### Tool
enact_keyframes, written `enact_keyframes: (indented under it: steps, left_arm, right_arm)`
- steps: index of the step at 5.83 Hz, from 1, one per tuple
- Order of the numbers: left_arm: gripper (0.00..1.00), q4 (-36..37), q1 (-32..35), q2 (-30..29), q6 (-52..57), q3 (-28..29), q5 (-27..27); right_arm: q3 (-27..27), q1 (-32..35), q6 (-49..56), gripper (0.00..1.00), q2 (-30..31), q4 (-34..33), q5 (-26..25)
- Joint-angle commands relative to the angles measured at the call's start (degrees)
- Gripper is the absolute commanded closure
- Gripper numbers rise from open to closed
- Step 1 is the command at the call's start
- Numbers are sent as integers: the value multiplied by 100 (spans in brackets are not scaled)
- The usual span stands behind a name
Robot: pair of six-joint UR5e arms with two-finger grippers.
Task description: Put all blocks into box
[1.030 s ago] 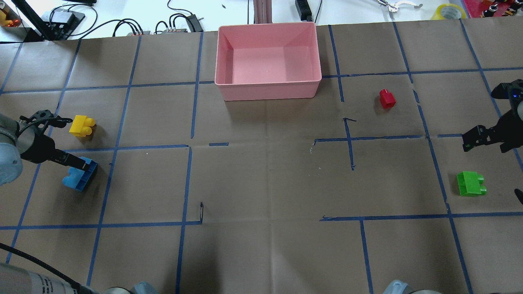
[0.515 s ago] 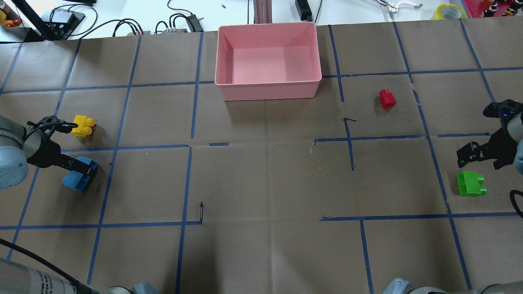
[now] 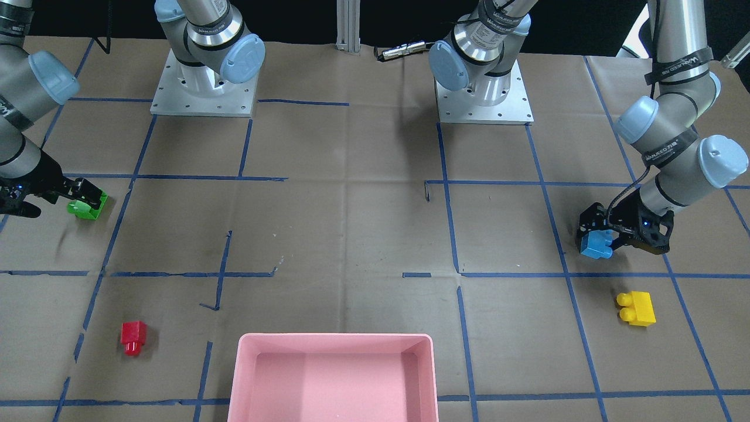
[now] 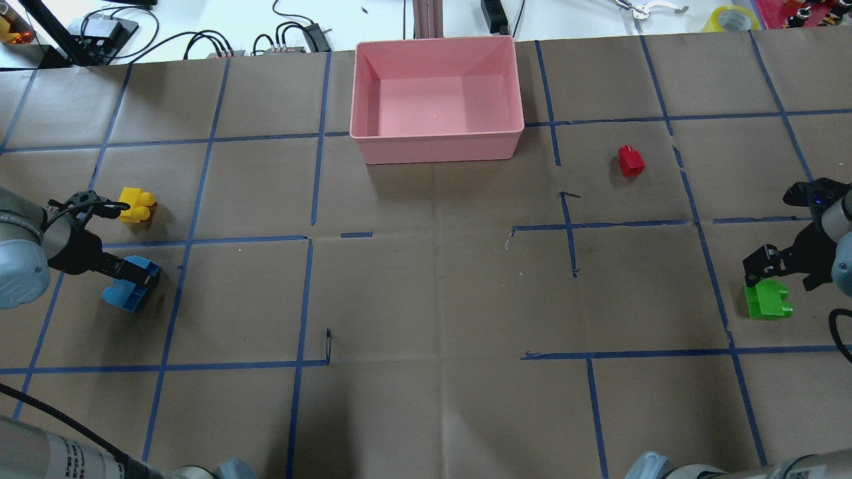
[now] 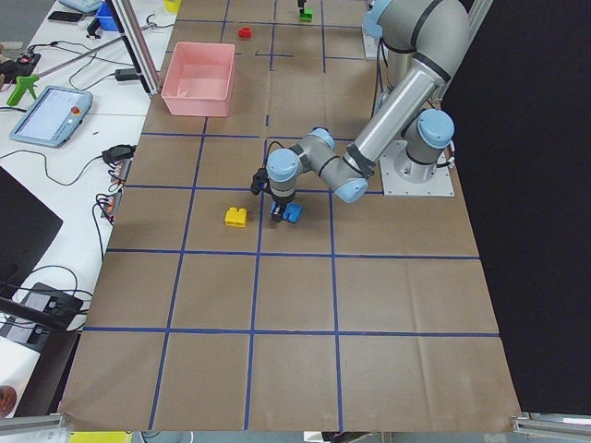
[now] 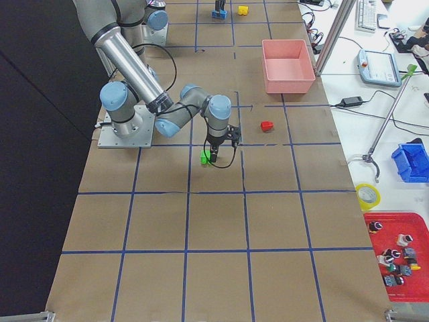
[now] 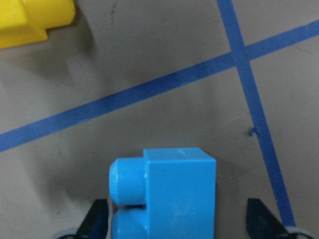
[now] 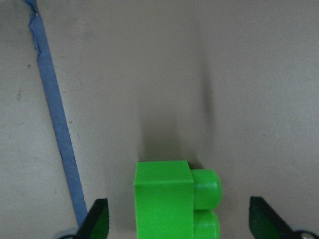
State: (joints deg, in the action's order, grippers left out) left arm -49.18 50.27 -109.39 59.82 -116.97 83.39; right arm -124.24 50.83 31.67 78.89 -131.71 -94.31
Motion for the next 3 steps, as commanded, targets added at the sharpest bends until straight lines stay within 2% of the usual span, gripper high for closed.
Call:
enact_keyframes:
  steps: [1, 3]
  left_arm:
    - [45, 13, 0, -3, 55, 51, 10]
    - [69, 31, 0, -21, 91, 69, 361]
  right_arm:
    - [-47, -11, 6, 1, -84, -21, -166]
    - [-135, -98, -3, 1, -102, -21, -298]
